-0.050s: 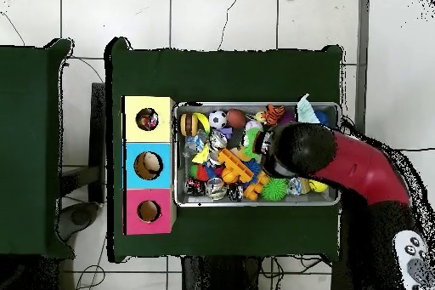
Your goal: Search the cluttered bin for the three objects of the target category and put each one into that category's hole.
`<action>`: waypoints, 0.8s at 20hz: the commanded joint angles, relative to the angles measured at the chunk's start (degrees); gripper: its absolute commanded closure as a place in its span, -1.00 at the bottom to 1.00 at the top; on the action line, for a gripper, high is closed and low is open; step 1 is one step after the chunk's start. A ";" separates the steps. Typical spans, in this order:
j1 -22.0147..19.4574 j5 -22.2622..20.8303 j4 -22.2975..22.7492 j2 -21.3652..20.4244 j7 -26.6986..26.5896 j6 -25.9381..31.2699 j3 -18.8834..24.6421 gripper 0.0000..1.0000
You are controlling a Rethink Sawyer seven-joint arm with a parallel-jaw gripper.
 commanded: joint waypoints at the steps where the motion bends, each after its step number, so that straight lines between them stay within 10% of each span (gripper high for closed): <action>1: 0.41 -1.54 9.07 7.91 12.36 -8.30 -2.34 -1.00; 16: 0.74 1.92 4.52 21.30 10.96 -20.95 -0.35 -1.00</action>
